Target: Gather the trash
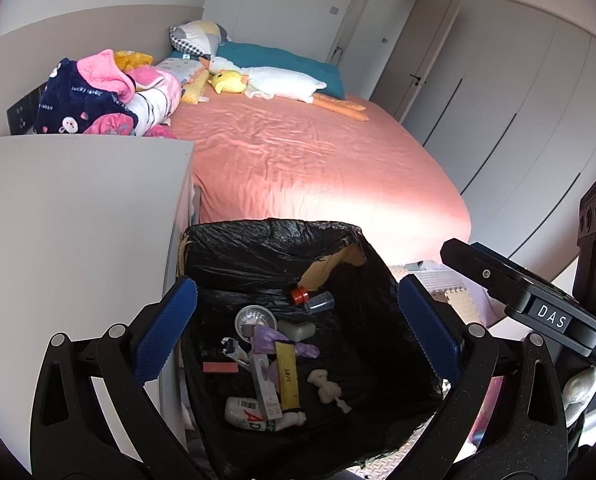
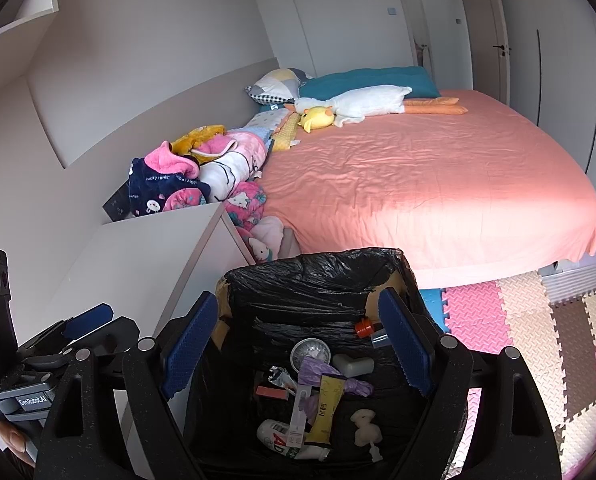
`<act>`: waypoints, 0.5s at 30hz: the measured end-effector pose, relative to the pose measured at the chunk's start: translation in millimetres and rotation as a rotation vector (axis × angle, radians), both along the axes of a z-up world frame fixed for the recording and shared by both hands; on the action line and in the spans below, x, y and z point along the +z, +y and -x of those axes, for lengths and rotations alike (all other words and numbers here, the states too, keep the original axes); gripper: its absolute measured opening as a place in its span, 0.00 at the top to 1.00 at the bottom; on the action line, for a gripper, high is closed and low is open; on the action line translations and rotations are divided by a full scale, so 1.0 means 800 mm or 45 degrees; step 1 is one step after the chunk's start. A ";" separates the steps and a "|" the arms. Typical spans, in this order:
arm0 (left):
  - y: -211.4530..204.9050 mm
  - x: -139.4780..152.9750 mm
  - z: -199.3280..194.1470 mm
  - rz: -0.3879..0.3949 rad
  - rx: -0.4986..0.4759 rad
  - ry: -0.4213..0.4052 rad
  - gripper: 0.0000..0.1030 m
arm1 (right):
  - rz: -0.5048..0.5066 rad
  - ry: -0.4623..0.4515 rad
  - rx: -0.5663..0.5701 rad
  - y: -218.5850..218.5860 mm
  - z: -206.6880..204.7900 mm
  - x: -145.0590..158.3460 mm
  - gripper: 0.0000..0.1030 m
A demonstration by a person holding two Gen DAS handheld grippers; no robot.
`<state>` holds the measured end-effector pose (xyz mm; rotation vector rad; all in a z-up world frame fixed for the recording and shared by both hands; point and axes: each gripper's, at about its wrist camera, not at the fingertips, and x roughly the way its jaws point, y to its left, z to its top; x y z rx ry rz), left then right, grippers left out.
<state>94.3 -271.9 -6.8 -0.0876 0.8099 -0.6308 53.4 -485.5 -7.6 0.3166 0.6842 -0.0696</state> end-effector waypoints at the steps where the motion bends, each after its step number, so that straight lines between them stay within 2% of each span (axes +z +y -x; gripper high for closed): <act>1: 0.000 0.000 -0.001 0.002 0.000 0.001 0.06 | 0.000 0.000 0.002 0.000 0.000 0.000 0.20; 9: 0.000 -0.003 -0.003 0.034 -0.032 0.030 0.06 | 0.000 0.009 0.003 -0.001 0.000 -0.003 0.20; 15: -0.005 -0.002 -0.001 0.019 -0.047 0.022 0.06 | 0.004 0.007 0.005 0.000 0.000 -0.004 0.20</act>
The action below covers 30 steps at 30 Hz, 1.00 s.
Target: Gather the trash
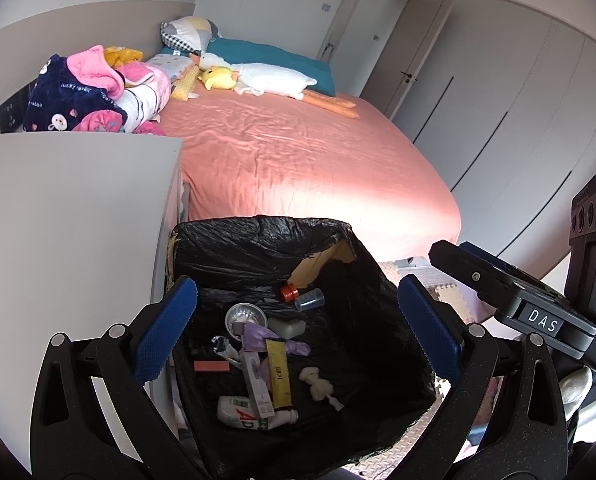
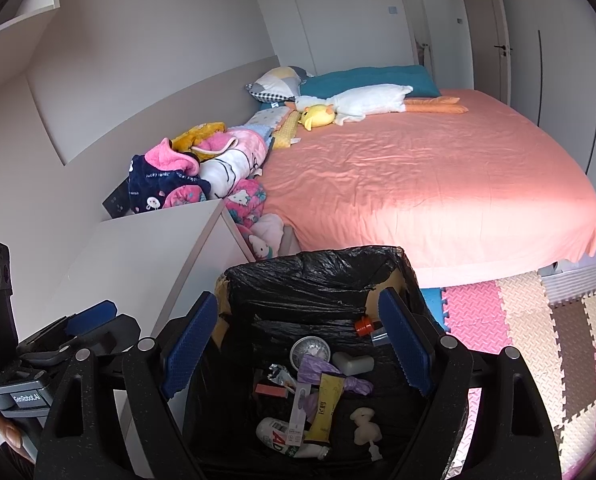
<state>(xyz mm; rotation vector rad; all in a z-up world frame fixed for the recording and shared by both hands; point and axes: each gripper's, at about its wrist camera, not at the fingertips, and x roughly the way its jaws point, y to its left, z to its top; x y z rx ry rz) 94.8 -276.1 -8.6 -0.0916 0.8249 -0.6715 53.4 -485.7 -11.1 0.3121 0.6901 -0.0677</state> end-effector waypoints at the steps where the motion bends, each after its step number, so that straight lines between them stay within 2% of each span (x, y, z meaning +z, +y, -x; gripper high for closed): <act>1: -0.001 0.000 0.000 -0.003 -0.001 0.002 0.06 | 0.001 0.001 0.000 0.000 -0.001 0.000 0.20; 6: 0.000 0.001 0.001 0.038 -0.011 -0.007 0.06 | 0.002 0.003 0.000 0.000 -0.001 0.000 0.20; 9: -0.004 0.003 0.004 -0.006 0.005 -0.043 0.06 | 0.002 0.002 -0.001 -0.001 -0.001 0.000 0.20; 19: -0.015 0.000 0.008 -0.081 -0.013 -0.062 0.06 | 0.001 0.002 -0.001 -0.001 -0.001 -0.001 0.20; 30: -0.019 -0.003 0.006 -0.103 -0.018 -0.037 0.06 | 0.000 0.003 0.002 -0.001 -0.001 -0.001 0.20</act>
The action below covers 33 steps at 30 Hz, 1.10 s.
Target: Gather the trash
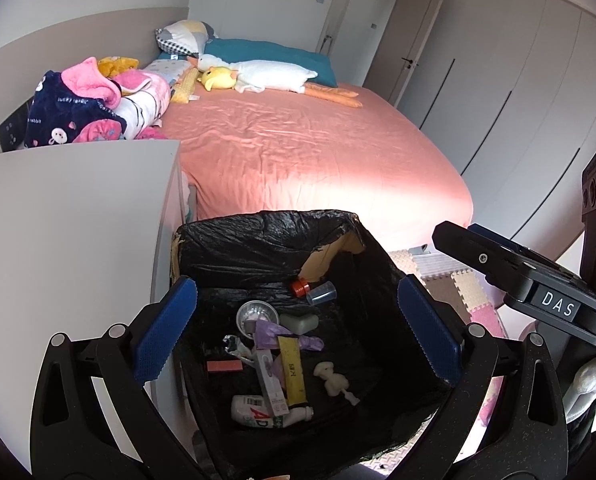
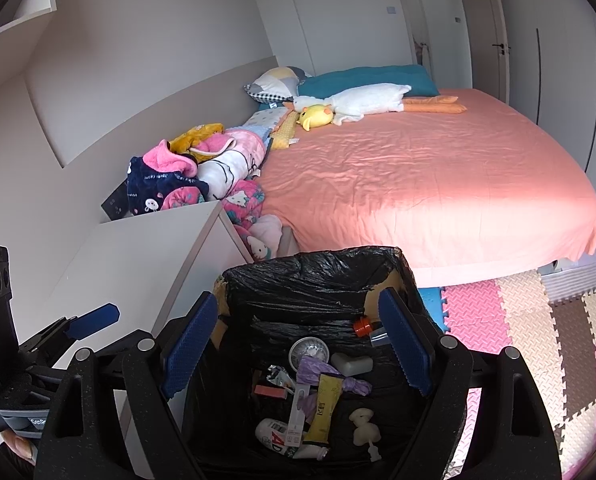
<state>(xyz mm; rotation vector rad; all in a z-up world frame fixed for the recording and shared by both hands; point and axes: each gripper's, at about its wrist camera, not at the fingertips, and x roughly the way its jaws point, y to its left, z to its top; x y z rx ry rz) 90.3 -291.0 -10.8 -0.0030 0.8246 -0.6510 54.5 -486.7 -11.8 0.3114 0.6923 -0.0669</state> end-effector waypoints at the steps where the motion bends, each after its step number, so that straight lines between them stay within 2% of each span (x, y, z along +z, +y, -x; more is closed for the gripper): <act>1: 0.000 -0.001 0.000 -0.002 -0.002 0.003 0.06 | 0.000 0.000 0.000 0.000 0.000 0.000 0.20; 33: -0.007 -0.005 0.006 -0.017 -0.043 0.014 0.06 | -0.001 0.001 -0.009 -0.003 0.001 0.000 0.20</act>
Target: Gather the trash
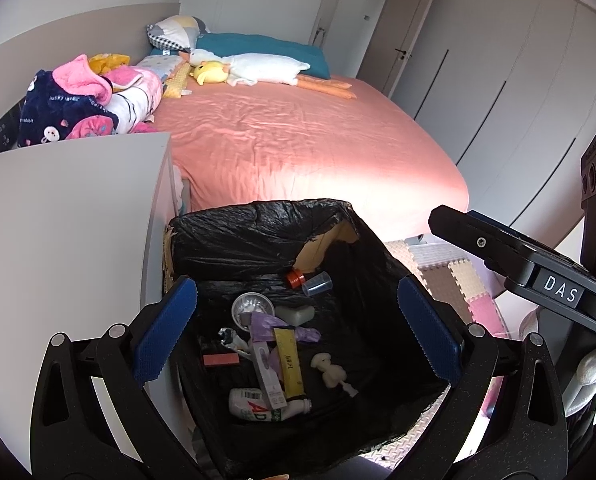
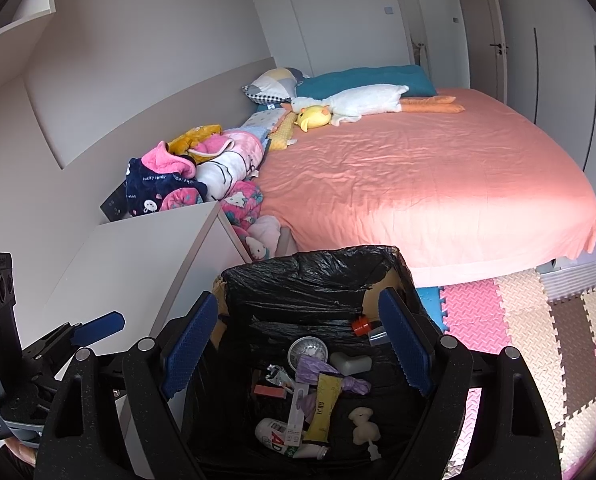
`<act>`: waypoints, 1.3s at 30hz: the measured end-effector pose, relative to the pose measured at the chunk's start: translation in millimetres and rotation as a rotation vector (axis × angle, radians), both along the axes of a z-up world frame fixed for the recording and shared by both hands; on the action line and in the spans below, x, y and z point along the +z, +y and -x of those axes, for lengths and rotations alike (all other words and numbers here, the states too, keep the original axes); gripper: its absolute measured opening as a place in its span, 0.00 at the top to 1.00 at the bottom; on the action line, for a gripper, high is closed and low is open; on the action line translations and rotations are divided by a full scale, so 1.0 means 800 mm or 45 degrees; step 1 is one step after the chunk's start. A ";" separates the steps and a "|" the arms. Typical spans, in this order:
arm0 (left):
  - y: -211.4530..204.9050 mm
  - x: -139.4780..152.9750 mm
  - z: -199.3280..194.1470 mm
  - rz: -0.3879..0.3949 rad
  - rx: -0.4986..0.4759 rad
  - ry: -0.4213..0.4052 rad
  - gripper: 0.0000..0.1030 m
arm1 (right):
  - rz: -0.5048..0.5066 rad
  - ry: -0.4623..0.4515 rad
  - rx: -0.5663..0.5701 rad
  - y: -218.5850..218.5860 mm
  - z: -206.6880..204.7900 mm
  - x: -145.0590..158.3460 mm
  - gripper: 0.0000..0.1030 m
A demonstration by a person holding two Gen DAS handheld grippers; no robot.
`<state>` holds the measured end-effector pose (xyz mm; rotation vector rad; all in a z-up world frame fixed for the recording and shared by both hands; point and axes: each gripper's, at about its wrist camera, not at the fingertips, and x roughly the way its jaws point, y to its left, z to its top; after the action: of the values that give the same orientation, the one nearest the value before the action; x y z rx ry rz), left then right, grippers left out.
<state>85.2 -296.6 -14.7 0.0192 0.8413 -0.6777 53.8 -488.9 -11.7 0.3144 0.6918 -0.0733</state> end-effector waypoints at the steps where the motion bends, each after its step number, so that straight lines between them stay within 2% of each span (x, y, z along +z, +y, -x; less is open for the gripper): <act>1: -0.001 -0.001 0.000 -0.002 -0.003 -0.001 0.06 | 0.000 0.000 0.000 0.000 0.000 0.000 0.20; 8: 0.001 0.001 0.006 -0.021 0.052 -0.082 0.06 | 0.000 -0.001 -0.001 -0.001 0.000 0.000 0.20; 19: -0.004 -0.002 0.005 -0.036 0.022 -0.042 0.06 | 0.000 -0.002 -0.001 -0.002 0.001 0.001 0.20; 39: -0.010 -0.004 0.008 -0.055 -0.004 -0.038 0.06 | -0.001 -0.006 0.002 0.000 0.003 0.002 0.20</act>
<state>78.8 -304.2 -18.2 0.0694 0.8272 -0.6609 51.7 -488.8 -9.8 0.3145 0.6875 -0.0709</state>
